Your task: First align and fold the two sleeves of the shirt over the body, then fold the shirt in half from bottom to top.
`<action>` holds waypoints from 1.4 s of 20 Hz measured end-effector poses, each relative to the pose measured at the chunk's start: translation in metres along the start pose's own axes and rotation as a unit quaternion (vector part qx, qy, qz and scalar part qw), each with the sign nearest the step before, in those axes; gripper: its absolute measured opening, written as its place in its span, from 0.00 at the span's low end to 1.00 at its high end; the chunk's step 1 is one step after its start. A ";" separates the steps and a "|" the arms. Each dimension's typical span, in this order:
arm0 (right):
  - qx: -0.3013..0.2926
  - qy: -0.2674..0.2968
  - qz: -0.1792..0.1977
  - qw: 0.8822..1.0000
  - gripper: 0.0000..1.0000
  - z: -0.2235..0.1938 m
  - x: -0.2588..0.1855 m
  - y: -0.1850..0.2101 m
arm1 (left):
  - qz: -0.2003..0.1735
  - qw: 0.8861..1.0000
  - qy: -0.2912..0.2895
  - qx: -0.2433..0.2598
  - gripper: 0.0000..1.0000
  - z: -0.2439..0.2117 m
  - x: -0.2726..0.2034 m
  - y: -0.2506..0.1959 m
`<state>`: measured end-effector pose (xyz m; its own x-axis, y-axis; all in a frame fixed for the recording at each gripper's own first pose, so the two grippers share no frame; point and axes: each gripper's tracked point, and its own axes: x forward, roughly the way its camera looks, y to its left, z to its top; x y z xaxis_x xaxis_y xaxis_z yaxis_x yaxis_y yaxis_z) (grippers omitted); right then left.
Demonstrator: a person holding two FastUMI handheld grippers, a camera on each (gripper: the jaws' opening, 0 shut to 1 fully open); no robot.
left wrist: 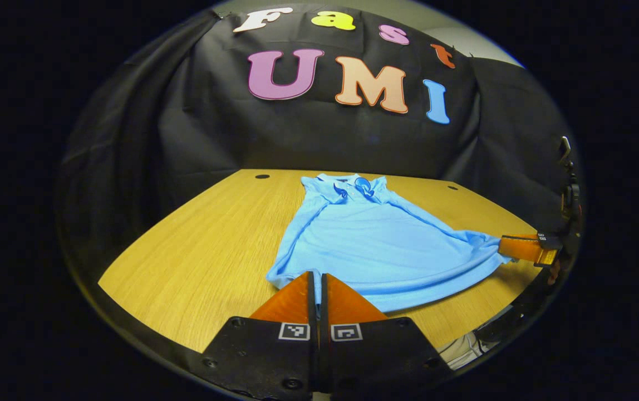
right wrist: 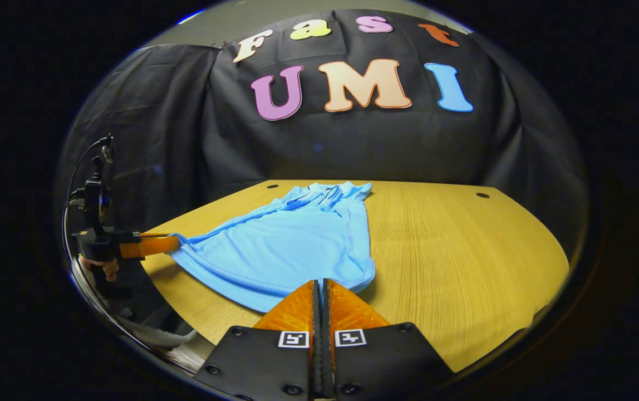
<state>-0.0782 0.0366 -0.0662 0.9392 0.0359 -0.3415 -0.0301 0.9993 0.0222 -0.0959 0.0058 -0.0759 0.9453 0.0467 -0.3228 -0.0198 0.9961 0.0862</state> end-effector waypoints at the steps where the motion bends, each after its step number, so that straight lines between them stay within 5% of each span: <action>1: -0.006 -0.007 -0.006 1.000 0.02 0.009 0.006 -0.004 | -0.002 1.000 -0.005 0.005 0.00 0.009 0.005 -0.001; 17: -0.025 -0.017 -0.064 0.997 0.02 0.107 0.152 -0.063 | -0.022 0.998 -0.055 -0.006 0.00 0.129 0.152 0.015; 28: -0.050 0.000 -0.117 0.992 0.02 0.151 0.277 -0.101 | 0.034 0.998 -0.049 -0.025 0.00 0.180 0.275 0.036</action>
<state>0.2372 -0.0560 -0.0211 0.9244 -0.1970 -0.3266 0.1547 0.9764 -0.1510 0.2219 0.0408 0.0076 0.9683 0.1094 -0.2248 -0.0992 0.9935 0.0563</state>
